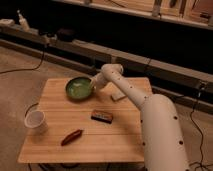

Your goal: Drag the ceramic bowl in a circle

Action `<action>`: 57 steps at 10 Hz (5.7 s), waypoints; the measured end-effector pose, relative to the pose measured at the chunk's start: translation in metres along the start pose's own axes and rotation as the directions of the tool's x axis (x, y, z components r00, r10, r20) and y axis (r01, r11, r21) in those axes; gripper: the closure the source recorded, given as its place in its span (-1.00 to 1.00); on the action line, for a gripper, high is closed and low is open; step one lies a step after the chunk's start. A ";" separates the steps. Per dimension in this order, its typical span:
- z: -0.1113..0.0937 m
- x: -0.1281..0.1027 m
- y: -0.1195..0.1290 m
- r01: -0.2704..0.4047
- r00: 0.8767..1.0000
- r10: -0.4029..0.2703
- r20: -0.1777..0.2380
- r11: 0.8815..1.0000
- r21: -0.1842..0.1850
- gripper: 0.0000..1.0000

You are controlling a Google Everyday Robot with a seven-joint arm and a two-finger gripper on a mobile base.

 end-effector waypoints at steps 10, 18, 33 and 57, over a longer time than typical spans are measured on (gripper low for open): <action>-0.011 -0.012 0.011 -0.086 0.995 0.089 0.040 0.994 -0.060 1.00; 0.035 -0.068 -0.021 0.114 0.991 -0.085 0.106 0.947 -0.301 1.00; 0.005 -0.166 -0.005 0.126 0.985 -0.063 0.159 0.895 -0.428 1.00; -0.012 -0.073 0.010 -0.033 0.999 0.026 -0.028 0.947 -0.320 1.00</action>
